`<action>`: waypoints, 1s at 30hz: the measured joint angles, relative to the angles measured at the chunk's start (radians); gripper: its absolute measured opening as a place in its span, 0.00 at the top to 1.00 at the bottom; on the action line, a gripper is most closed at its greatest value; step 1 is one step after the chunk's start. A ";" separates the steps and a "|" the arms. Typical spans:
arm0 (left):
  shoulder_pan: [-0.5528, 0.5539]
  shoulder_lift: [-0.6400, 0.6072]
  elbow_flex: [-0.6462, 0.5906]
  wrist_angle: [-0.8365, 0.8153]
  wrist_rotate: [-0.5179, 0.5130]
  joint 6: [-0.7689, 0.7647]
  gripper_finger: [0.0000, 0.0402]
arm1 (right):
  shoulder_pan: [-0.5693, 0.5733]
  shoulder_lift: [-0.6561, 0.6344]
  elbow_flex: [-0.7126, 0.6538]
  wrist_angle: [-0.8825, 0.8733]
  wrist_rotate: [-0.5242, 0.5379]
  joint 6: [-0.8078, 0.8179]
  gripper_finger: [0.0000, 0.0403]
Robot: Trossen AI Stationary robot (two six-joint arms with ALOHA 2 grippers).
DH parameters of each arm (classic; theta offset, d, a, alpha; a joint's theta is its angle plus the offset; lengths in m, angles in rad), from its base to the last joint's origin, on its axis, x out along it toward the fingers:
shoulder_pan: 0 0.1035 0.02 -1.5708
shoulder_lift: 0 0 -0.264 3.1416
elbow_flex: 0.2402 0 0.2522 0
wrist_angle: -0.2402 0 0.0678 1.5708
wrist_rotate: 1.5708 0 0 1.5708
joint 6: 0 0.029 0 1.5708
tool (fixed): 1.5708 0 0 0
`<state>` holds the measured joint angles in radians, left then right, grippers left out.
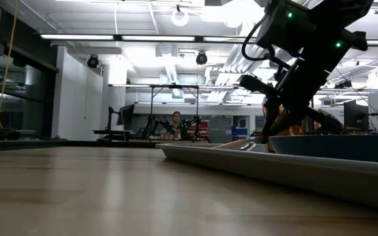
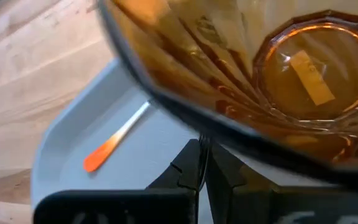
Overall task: Pick and place plate/cup/fork/spoon on tray
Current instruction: Put the light orange fork on the gray serving tray to the right of the orange spoon
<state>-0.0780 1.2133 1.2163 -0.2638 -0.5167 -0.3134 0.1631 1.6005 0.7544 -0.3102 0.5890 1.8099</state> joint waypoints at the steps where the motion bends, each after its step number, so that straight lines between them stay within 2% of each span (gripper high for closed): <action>1: 0.000 0.000 0.000 0.000 0.000 0.000 0.47 | 0.000 0.002 0.000 -0.003 -0.002 0.000 1.00; 5: 0.000 0.000 0.000 0.000 0.000 0.000 0.47 | 0.000 0.026 0.001 0.003 -0.007 0.019 1.00; 8: 0.000 0.000 0.000 0.000 0.000 0.000 0.47 | 0.000 0.047 0.000 0.006 -0.049 0.033 1.00; 17: 0.000 0.000 0.000 0.000 0.000 0.000 0.47 | 0.000 0.056 0.000 0.004 -0.048 0.027 0.98; 25: 0.000 0.000 0.000 0.000 0.000 0.000 0.47 | 0.000 0.058 -0.002 -0.007 -0.047 0.019 0.77; 30: 0.000 0.000 0.000 0.000 0.000 0.000 0.47 | 0.001 0.057 -0.002 -0.004 -0.046 0.023 0.71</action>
<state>-0.0784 1.2133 1.2167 -0.2638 -0.5163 -0.3134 0.1637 1.6578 0.7521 -0.3139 0.5434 1.8325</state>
